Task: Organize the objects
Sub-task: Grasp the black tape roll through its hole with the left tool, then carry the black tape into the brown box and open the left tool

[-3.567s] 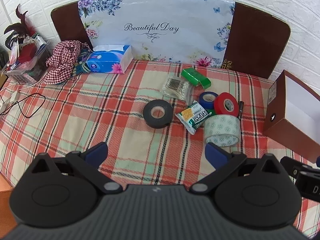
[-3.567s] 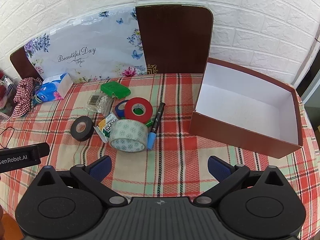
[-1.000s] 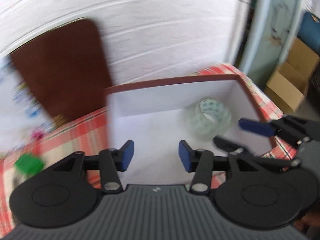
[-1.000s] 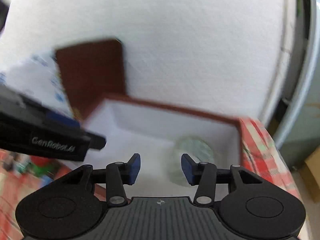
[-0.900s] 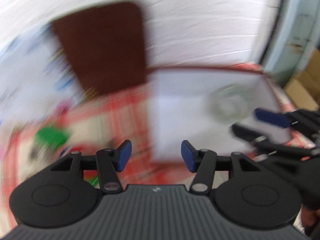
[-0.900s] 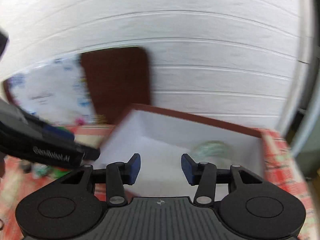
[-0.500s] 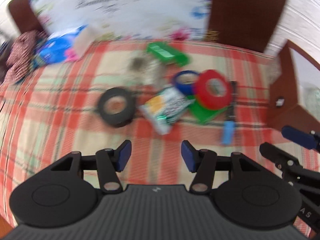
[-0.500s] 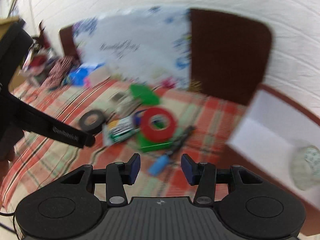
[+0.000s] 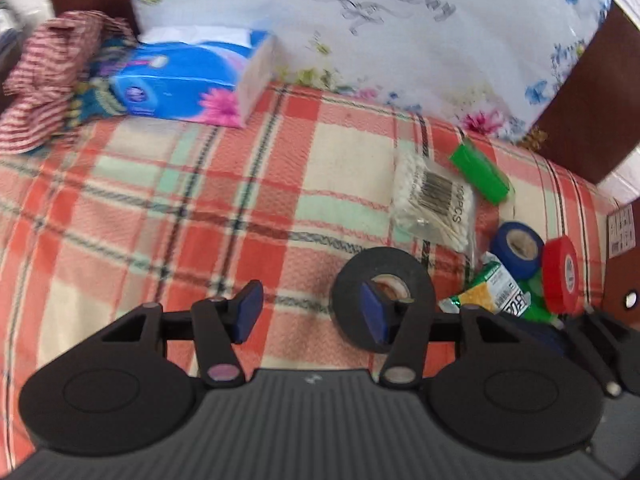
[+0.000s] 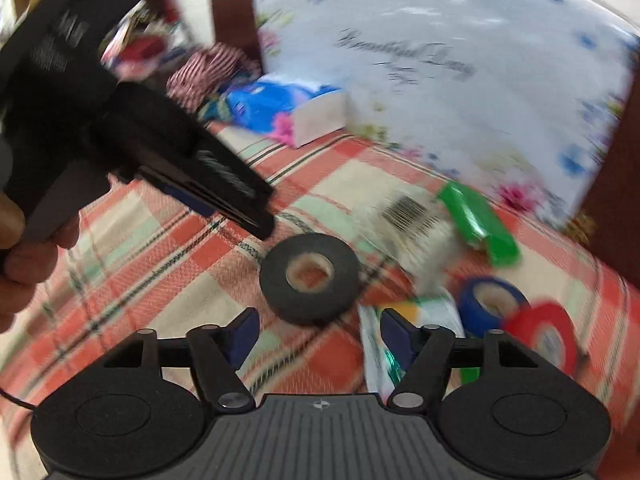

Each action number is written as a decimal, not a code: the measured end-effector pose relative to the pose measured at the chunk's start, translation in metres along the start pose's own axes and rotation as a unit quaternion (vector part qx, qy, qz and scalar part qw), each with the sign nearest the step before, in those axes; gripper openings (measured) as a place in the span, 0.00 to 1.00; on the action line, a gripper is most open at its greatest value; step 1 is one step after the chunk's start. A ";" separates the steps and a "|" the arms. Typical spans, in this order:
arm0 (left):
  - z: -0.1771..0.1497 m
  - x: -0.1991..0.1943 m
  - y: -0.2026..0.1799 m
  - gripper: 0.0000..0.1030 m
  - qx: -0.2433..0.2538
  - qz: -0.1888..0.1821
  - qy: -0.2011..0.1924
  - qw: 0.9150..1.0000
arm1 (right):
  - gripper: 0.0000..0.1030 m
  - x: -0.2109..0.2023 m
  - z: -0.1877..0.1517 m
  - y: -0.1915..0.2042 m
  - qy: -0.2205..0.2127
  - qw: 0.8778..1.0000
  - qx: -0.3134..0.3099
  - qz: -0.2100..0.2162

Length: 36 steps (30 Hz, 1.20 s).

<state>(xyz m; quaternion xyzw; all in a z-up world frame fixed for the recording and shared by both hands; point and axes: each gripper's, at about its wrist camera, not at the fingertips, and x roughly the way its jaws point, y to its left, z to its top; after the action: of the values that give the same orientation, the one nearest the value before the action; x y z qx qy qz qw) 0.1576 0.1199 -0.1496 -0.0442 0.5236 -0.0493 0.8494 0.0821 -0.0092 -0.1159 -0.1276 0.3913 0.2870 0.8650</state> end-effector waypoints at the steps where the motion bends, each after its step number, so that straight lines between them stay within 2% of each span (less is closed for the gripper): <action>1: -0.001 0.007 0.001 0.54 0.006 -0.015 0.006 1.000 | 0.65 0.008 0.001 0.005 -0.002 1.000 -0.019 -0.005; 3: -0.003 0.023 0.002 0.53 0.020 -0.020 0.029 0.999 | 0.71 0.024 0.002 0.012 -0.003 0.999 -0.051 -0.015; 4: -0.005 0.029 0.003 0.53 0.023 -0.023 0.033 0.999 | 0.71 0.033 0.003 0.014 0.000 0.998 -0.060 -0.020; 5: -0.007 0.031 0.004 0.53 0.018 -0.037 0.024 0.999 | 0.73 0.041 0.003 0.015 0.006 0.998 -0.065 -0.023; 6: -0.007 0.034 0.004 0.52 0.016 -0.042 0.024 0.999 | 0.69 0.049 0.002 0.015 0.014 0.998 -0.066 -0.020; 8: -0.010 0.038 0.001 0.51 0.015 -0.036 0.023 0.999 | 0.72 0.056 0.000 0.012 0.011 0.998 -0.054 -0.010; 9: -0.011 0.037 0.000 0.46 0.016 -0.036 0.020 0.999 | 0.72 0.056 0.000 0.010 0.011 0.999 -0.040 -0.005; 10: -0.012 0.034 -0.001 0.34 0.014 -0.042 0.020 0.999 | 0.71 0.054 0.001 0.008 0.012 0.999 -0.029 -0.004; 13: -0.021 0.011 -0.008 0.33 0.018 -0.043 0.018 0.999 | 0.71 0.026 -0.007 0.015 -0.003 1.000 -0.028 0.002; 15: -0.035 -0.013 -0.013 0.33 0.022 -0.057 0.003 0.998 | 0.72 -0.002 -0.020 0.021 -0.023 0.999 -0.032 -0.010; 18: -0.052 -0.038 -0.032 0.33 0.009 -0.079 0.003 0.997 | 0.72 -0.042 -0.044 0.019 -0.025 0.999 -0.008 -0.023; 21: -0.053 -0.050 -0.072 0.33 0.026 -0.099 0.005 0.995 | 0.72 -0.077 -0.063 0.004 -0.037 0.997 0.012 -0.059; 24: -0.046 -0.066 -0.129 0.33 0.083 -0.119 -0.015 0.989 | 0.72 -0.112 -0.072 -0.034 -0.054 0.993 0.033 -0.099; 30: -0.028 -0.092 -0.251 0.33 0.160 -0.177 -0.055 0.970 | 0.72 -0.184 -0.094 -0.131 -0.100 0.973 0.090 -0.189; 34: -0.036 -0.083 -0.333 0.33 0.222 -0.194 -0.051 0.954 | 0.72 -0.213 -0.125 -0.196 -0.094 0.958 0.135 -0.234; 36: -0.044 -0.073 -0.364 0.33 0.241 -0.195 -0.042 0.950 | 0.72 -0.220 -0.142 -0.223 -0.083 0.954 0.155 -0.245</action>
<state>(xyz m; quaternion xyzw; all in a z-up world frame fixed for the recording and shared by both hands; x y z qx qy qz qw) 0.0721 -0.2323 -0.0583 0.0588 0.4415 -0.3365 0.8297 0.0129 -0.3388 -0.0458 -0.0600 0.3150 0.0123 0.9471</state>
